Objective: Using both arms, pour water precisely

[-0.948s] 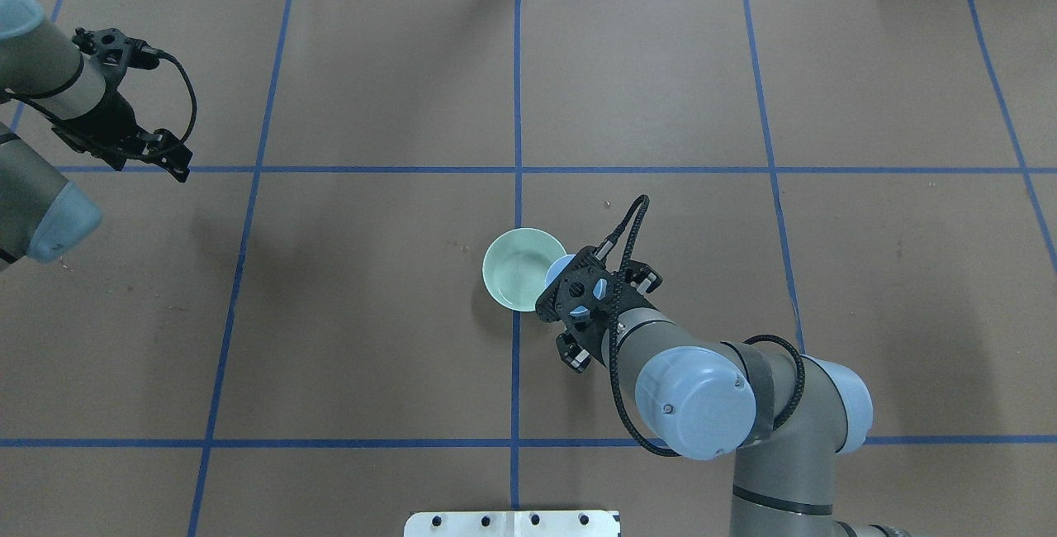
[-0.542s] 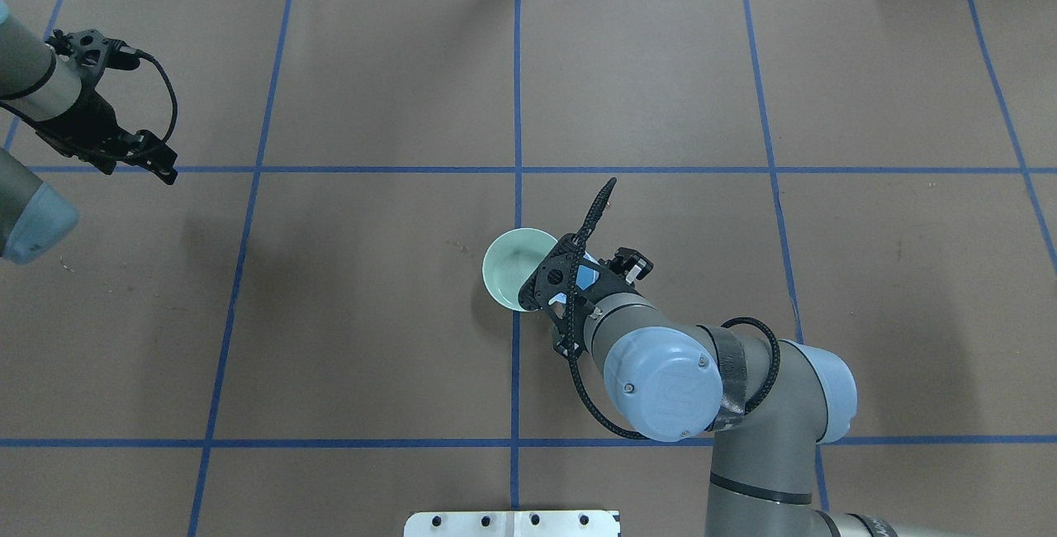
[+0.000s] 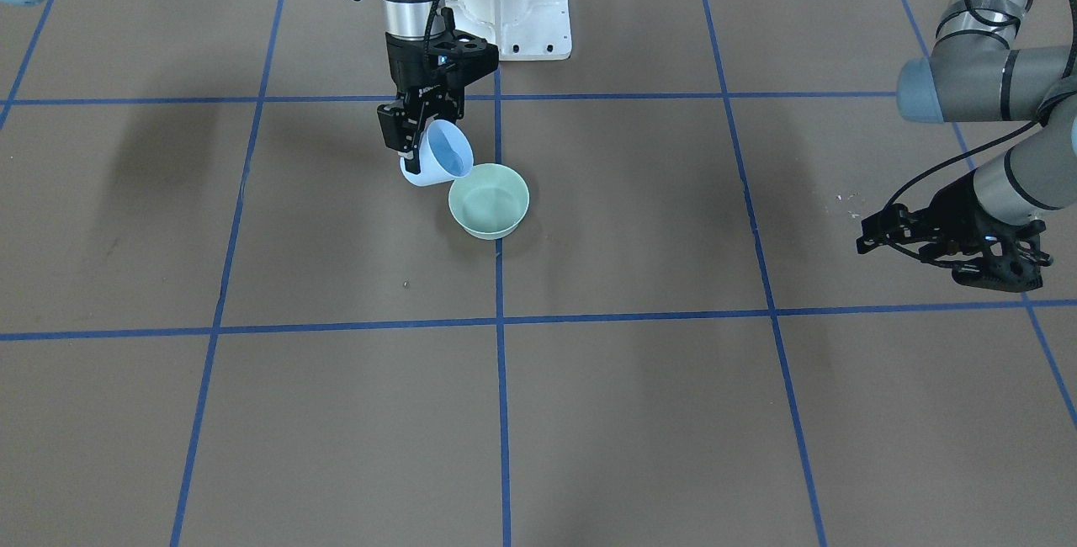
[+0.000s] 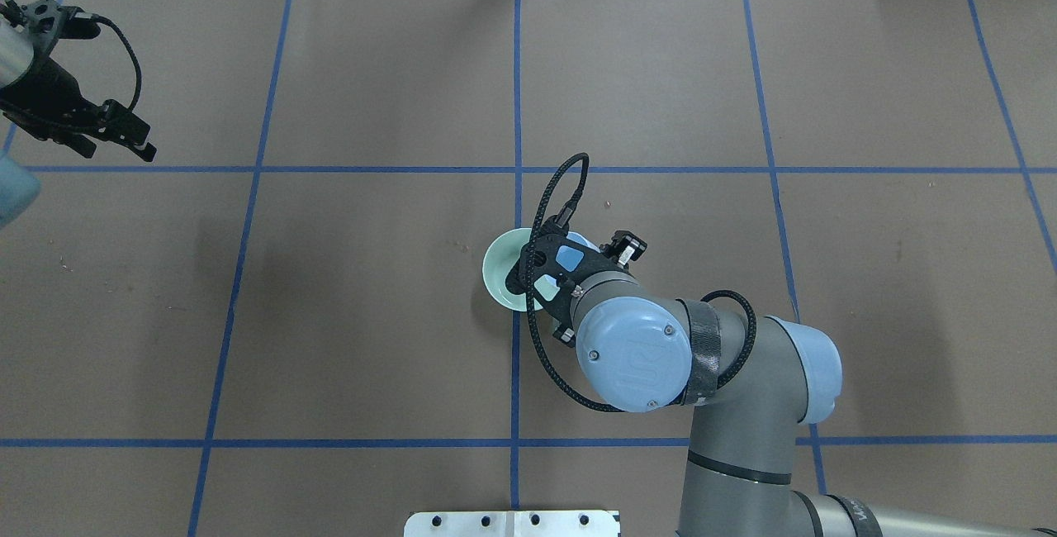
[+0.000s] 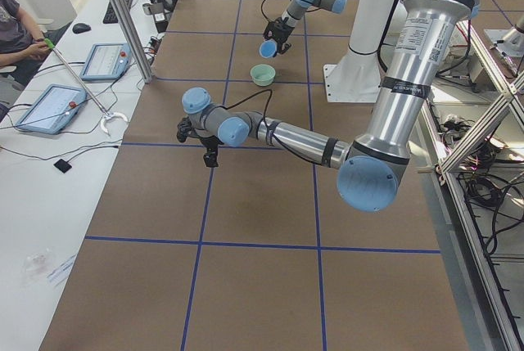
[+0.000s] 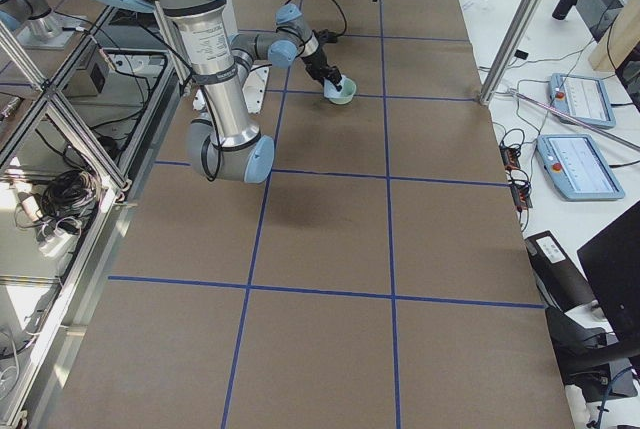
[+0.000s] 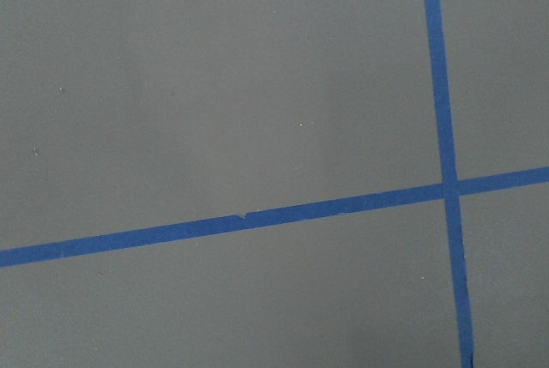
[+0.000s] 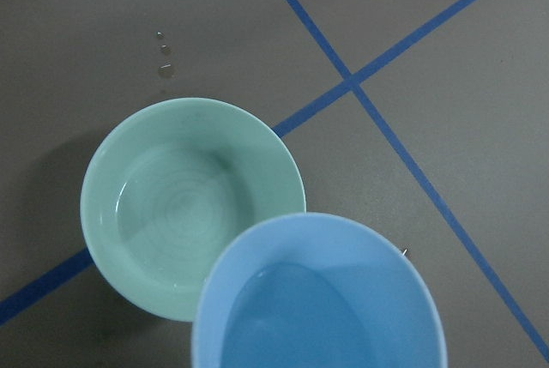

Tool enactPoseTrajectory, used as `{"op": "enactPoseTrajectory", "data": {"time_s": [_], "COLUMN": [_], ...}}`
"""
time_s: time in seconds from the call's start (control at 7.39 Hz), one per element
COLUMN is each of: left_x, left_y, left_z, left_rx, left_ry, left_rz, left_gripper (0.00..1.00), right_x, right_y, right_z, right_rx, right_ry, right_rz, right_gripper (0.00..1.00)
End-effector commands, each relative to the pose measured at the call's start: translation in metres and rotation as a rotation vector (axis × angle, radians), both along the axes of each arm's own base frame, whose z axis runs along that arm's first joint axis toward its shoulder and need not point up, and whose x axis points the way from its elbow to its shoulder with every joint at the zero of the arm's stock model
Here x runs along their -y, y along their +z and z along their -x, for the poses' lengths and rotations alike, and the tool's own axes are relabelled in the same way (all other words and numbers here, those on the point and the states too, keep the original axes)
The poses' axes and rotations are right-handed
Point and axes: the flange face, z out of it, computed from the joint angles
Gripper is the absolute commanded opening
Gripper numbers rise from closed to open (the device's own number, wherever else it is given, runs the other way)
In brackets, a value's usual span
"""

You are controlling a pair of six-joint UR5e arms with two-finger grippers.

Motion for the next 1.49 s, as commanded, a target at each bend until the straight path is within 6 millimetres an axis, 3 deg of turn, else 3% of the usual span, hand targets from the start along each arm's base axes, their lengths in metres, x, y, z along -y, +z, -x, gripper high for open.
{"op": "enactPoseTrajectory", "data": {"time_s": [0.0,0.54,0.81,1.35], "left_x": [0.001,0.000,0.000,-0.004], "left_y": [-0.001,0.002,0.002,0.010], "left_z": [0.004,0.004,0.004,0.005], "left_rx": [-0.007,-0.002,-0.002,0.003], "left_ry": [-0.003,-0.004,-0.005,0.005], "left_rz": [0.003,0.003,0.004,0.001], "left_gripper": [0.99,0.99,0.99,0.99], "right_x": [0.003,0.005,0.011,0.018], "right_y": [-0.019,-0.028,-0.044,-0.041], "right_z": [0.005,0.006,0.008,0.019], "right_rx": [-0.080,-0.181,-0.244,-0.304], "right_ry": [-0.028,-0.071,-0.100,-0.133], "right_rz": [-0.005,-0.011,0.005,0.018], "right_gripper": [0.09,0.09,0.08,0.07]}}
